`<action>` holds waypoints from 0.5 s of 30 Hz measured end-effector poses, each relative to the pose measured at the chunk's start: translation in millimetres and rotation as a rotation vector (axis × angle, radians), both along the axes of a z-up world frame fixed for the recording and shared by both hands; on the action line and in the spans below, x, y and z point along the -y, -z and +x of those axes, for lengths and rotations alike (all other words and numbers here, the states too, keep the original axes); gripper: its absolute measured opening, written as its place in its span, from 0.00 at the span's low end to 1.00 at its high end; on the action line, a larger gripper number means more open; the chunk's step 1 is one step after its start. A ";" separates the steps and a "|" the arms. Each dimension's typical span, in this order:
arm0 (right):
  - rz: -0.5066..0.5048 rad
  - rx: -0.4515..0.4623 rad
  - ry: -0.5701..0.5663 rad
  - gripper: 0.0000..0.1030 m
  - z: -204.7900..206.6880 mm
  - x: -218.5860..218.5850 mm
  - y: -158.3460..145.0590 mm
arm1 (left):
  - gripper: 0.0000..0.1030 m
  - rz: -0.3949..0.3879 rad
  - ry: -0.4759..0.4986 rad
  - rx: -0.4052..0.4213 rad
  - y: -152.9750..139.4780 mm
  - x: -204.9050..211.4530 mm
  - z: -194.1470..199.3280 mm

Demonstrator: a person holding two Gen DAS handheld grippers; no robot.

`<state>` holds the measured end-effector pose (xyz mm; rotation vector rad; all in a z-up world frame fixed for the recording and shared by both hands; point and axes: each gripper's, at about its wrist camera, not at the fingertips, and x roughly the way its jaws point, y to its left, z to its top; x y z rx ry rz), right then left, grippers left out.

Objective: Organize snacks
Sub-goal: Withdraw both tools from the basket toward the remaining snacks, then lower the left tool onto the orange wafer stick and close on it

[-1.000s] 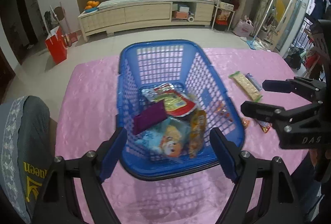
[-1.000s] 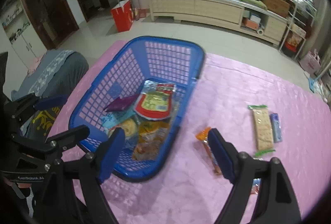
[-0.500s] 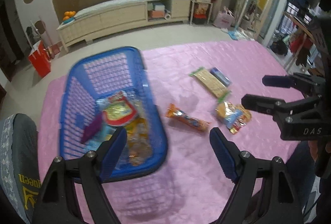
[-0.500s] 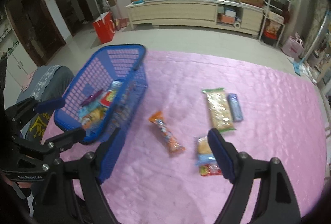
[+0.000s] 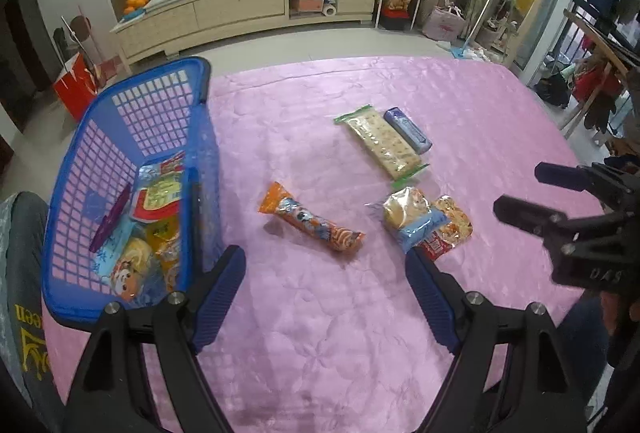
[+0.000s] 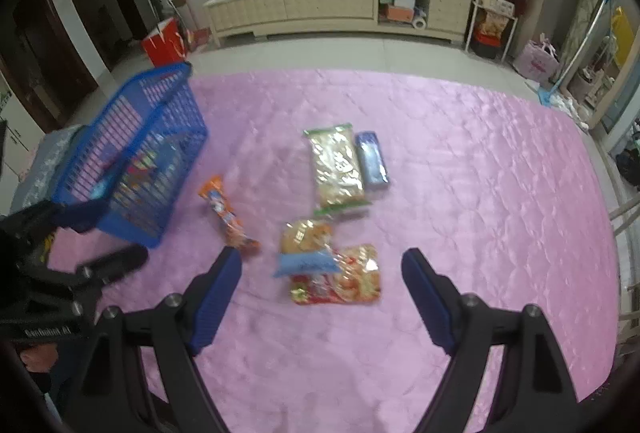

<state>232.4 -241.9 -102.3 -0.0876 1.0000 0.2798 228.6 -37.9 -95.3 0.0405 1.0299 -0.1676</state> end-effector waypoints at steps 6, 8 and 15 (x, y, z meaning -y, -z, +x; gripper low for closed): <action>-0.028 -0.020 -0.025 0.83 5.2 6.8 21.4 | 0.68 -0.007 -0.091 -0.053 24.8 6.7 13.0; -0.052 -0.014 -0.036 0.83 7.6 4.9 29.5 | 0.68 -0.003 -0.131 -0.070 34.5 6.2 18.6; -0.061 -0.062 -0.065 0.83 24.2 -1.8 59.9 | 0.67 0.023 -0.191 -0.107 65.3 13.8 36.7</action>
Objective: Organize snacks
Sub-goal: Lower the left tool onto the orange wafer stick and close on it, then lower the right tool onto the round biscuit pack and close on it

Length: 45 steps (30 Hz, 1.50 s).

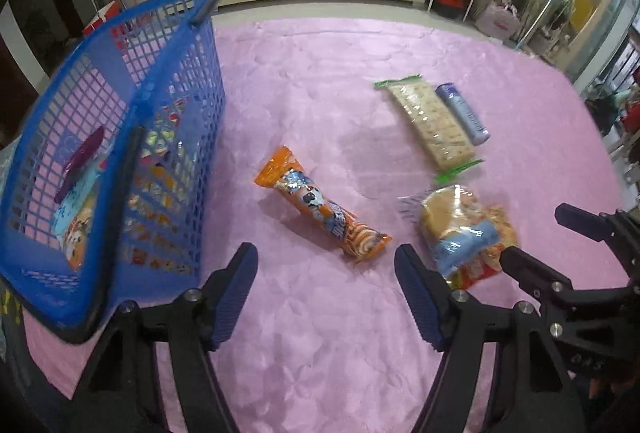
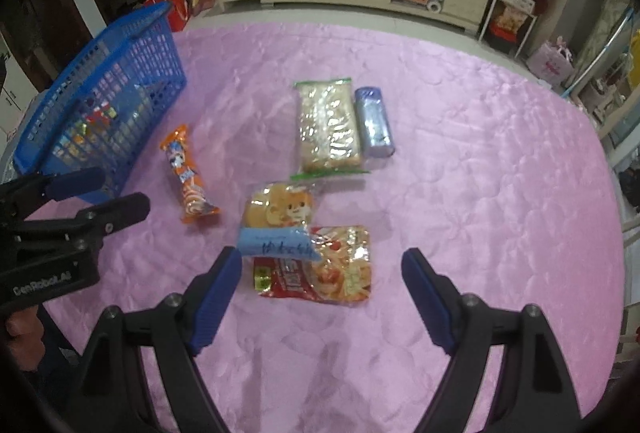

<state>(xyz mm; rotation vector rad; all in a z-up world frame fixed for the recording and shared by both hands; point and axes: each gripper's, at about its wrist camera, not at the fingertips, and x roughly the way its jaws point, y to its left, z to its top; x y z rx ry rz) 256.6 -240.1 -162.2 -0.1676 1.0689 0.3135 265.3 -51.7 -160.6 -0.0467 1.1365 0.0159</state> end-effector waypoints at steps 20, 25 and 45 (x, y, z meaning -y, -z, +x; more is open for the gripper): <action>0.053 -0.049 0.023 0.83 16.4 11.6 20.9 | 0.17 -0.080 -0.018 -0.104 45.3 -5.4 36.7; 0.059 -0.060 0.024 0.83 13.5 11.7 19.9 | 0.14 -0.063 0.072 -0.060 32.9 4.2 11.1; -0.087 -0.100 -0.094 0.82 33.0 -53.1 35.4 | 0.14 -0.028 0.181 0.011 14.8 -6.6 -19.1</action>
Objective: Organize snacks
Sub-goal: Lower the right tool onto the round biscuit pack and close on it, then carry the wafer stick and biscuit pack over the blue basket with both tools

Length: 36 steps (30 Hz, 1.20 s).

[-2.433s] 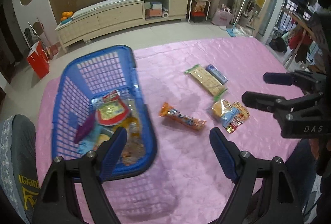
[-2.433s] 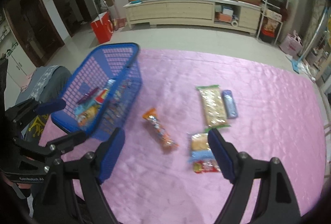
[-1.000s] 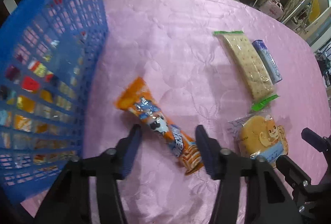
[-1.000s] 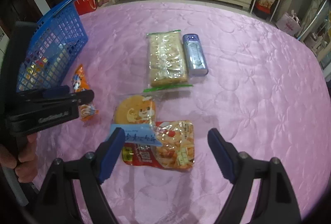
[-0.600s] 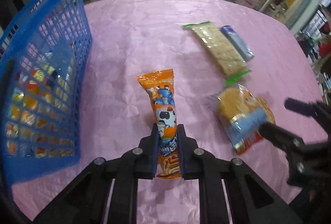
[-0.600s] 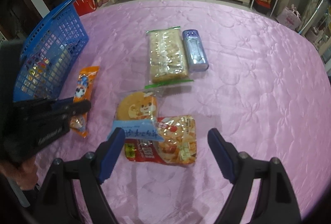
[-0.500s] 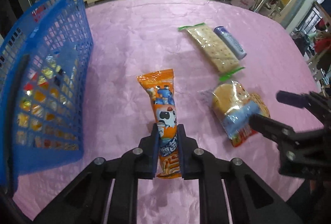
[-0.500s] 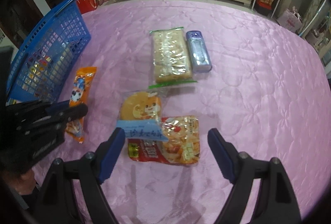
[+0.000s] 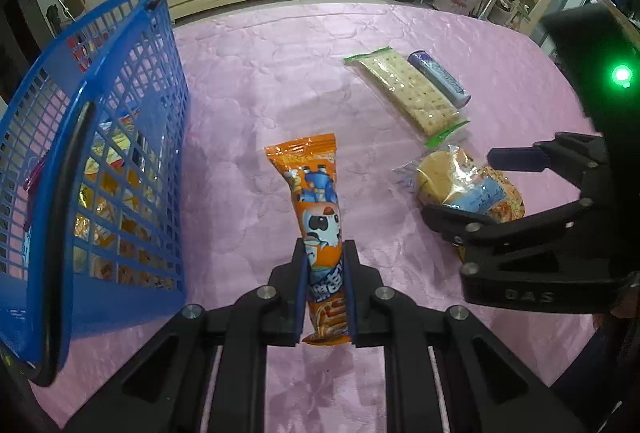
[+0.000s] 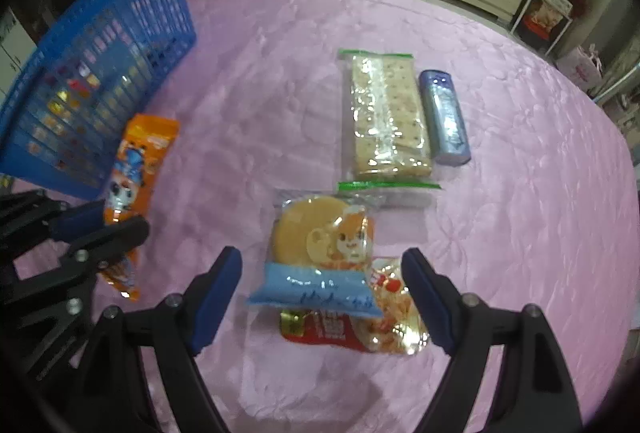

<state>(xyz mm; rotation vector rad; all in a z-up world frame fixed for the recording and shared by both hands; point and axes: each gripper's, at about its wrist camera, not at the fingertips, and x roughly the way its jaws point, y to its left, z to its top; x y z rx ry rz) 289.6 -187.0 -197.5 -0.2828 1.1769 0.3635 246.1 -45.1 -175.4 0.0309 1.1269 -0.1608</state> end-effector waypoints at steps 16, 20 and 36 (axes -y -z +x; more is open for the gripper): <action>0.009 0.063 0.017 0.56 -25.5 7.9 -25.9 | 0.14 -0.032 0.038 0.063 -29.2 1.1 -18.5; 0.056 0.092 0.037 0.56 -35.4 9.2 -50.0 | 0.14 -0.049 0.035 0.102 -51.5 -7.2 -30.9; 0.182 0.248 -0.016 0.56 -74.1 -50.4 -140.3 | 0.14 -0.058 0.003 0.243 -127.8 -74.8 -57.7</action>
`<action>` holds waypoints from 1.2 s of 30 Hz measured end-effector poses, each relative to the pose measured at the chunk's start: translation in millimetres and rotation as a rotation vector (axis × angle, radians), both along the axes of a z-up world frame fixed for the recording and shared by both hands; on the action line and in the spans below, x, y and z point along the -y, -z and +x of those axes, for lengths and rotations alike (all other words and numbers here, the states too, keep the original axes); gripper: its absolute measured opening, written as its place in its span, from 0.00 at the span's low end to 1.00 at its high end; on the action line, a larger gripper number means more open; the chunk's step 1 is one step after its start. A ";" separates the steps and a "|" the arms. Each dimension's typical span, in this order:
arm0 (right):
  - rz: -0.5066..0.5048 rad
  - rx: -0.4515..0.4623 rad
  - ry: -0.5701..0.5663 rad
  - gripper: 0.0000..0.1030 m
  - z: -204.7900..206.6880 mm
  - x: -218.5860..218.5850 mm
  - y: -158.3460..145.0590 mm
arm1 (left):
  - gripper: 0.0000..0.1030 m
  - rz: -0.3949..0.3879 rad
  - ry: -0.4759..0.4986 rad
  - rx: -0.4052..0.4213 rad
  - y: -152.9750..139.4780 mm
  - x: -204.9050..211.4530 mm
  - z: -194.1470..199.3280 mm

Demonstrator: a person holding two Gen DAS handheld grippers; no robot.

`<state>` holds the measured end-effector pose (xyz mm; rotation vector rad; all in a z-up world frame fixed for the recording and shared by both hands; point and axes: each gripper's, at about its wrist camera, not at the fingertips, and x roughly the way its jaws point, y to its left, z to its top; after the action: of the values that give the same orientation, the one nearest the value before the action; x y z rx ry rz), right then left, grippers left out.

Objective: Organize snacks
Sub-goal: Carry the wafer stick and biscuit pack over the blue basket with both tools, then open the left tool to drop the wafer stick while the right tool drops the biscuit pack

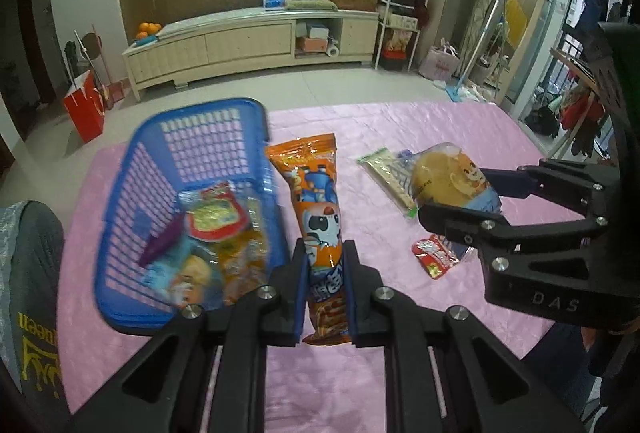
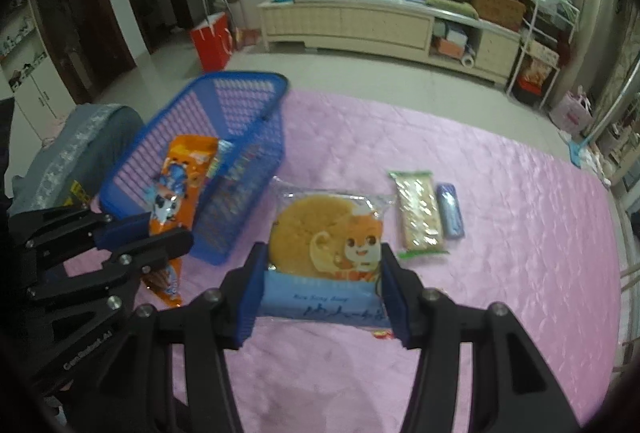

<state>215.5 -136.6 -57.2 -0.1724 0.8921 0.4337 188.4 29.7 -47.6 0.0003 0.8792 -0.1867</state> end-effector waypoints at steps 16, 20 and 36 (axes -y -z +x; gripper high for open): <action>0.019 -0.003 -0.064 0.56 23.2 -85.9 2.0 | 0.14 -0.015 -0.070 -0.037 7.2 -92.5 31.0; 0.013 -0.021 -0.066 0.56 35.4 -93.1 11.4 | 0.14 -0.021 -0.065 -0.060 18.6 -97.1 47.2; -0.004 -0.051 -0.041 0.56 72.9 -91.5 26.6 | 0.46 -0.004 -0.069 -0.093 41.8 -91.3 102.3</action>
<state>288.4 -45.1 -83.9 -0.1845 0.9409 0.4758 290.7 121.0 -89.5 -0.0427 0.9703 -0.1251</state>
